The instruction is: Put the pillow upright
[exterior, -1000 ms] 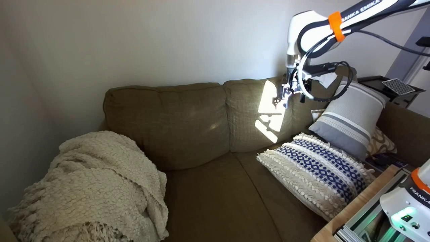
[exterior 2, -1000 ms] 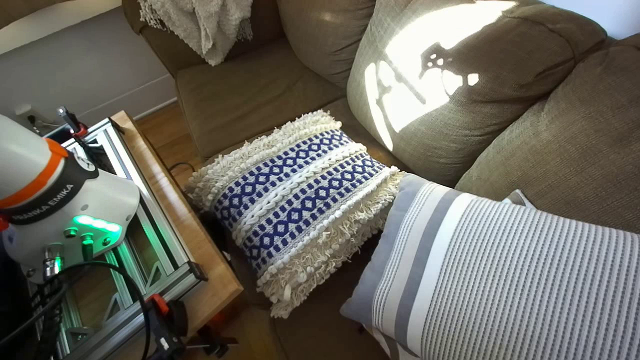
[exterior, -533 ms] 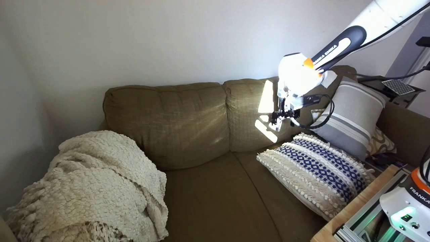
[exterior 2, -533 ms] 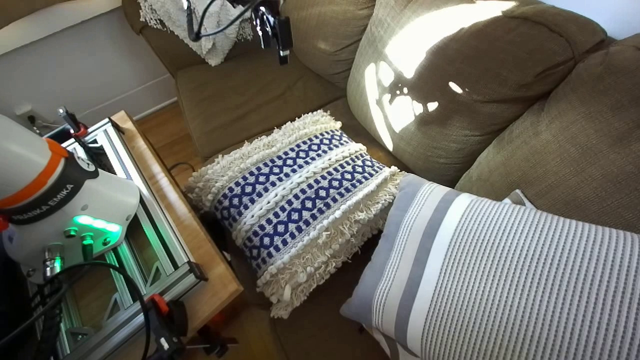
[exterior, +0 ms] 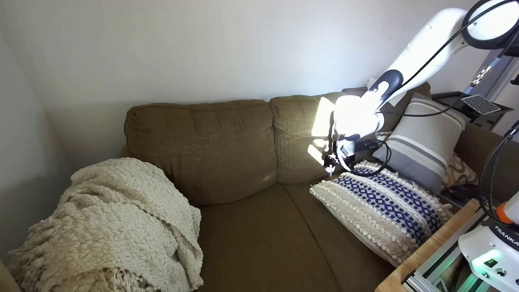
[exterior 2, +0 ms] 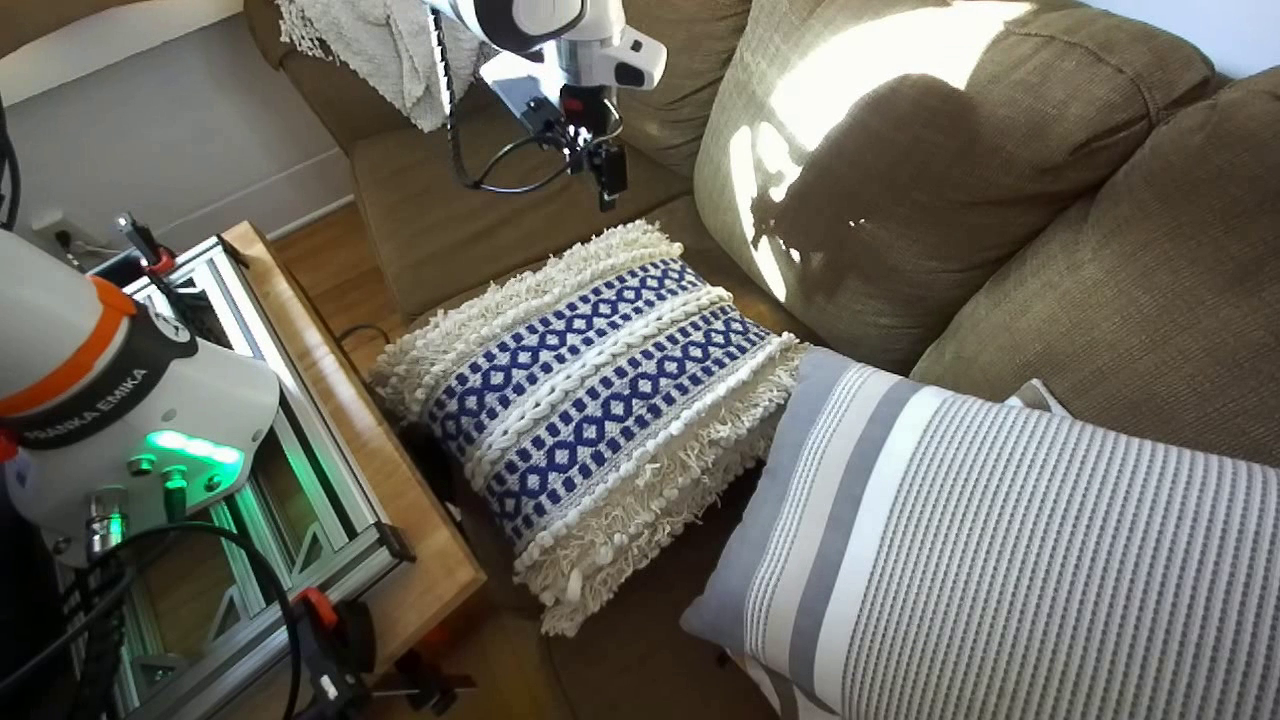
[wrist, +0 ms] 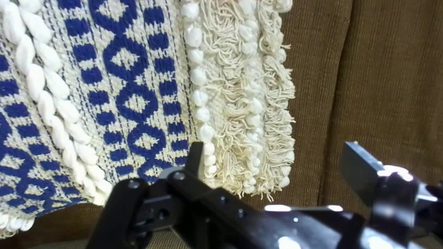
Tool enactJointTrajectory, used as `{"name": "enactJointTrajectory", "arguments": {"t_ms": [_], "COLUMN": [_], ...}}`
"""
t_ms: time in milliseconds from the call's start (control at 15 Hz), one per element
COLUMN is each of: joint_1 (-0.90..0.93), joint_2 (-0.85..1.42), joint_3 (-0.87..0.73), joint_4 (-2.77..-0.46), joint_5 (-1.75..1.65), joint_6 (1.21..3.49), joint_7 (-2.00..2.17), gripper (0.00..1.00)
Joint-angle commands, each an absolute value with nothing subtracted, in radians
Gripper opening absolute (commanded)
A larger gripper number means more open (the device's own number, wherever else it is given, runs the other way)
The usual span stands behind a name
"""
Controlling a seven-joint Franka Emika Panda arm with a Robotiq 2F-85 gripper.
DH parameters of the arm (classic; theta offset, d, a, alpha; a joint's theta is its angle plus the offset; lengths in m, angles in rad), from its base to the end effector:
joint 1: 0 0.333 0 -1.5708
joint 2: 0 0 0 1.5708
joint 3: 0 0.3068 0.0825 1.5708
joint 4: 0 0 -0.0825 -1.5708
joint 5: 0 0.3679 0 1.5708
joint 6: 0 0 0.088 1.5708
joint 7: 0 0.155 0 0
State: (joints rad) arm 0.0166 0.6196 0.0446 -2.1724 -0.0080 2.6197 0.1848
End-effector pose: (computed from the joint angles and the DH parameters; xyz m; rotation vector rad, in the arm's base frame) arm 0.5080 0.0342 0.0500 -3.1220 0.1913 0.2715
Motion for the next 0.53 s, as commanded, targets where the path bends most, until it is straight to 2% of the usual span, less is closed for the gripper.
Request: {"name": "enactJointTrajectory", "arguments": {"t_ms": [0, 467], "joint_1": [0.032, 0.015], "joint_2": [0.631, 0.698], "joint_3": [0.029, 0.008], "joint_4": [-2.161, -2.088], "joint_5": [0.016, 0.056], "joint_6": [2.618, 2.587], "joint_7": [0.165, 0.195], "gripper": [1.00, 1.00]}}
